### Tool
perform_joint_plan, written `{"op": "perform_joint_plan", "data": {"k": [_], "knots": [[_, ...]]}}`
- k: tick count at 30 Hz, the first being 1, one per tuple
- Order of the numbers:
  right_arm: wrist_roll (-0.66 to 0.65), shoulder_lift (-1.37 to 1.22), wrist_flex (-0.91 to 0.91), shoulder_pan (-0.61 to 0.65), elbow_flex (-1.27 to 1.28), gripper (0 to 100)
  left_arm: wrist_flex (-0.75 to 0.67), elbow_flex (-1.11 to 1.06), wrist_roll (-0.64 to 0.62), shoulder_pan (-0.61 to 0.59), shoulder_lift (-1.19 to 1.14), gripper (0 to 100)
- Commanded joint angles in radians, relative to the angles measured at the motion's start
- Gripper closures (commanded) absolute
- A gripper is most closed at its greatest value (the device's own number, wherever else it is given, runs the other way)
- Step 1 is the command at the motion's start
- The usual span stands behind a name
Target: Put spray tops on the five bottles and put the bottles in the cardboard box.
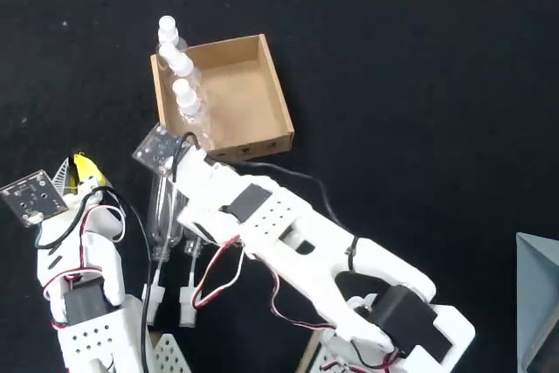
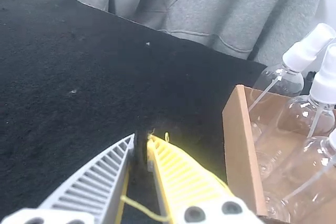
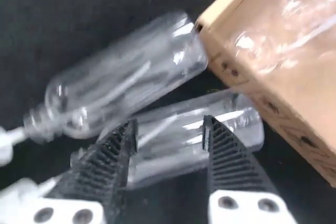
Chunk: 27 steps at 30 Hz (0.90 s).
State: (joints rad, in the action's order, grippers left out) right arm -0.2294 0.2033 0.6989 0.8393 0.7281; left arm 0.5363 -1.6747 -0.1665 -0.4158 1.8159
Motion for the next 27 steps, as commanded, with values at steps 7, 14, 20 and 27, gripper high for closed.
{"op": "perform_joint_plan", "data": {"k": [7,14,20,27], "knots": [[-0.196,0.015,0.236,-0.035,-0.077,84.7,-0.012,-0.025,0.018,-0.008,0.008,97],[-0.288,0.016,0.31,-0.077,-0.088,84.7,-0.014,-0.025,0.018,-0.007,0.008,97],[-0.374,0.016,0.443,-0.138,-0.185,84.7,-0.014,-0.025,0.018,-0.007,0.008,97],[-0.505,0.016,0.577,-0.155,-0.278,84.7,-0.014,-0.025,0.018,-0.007,0.008,97]]}}
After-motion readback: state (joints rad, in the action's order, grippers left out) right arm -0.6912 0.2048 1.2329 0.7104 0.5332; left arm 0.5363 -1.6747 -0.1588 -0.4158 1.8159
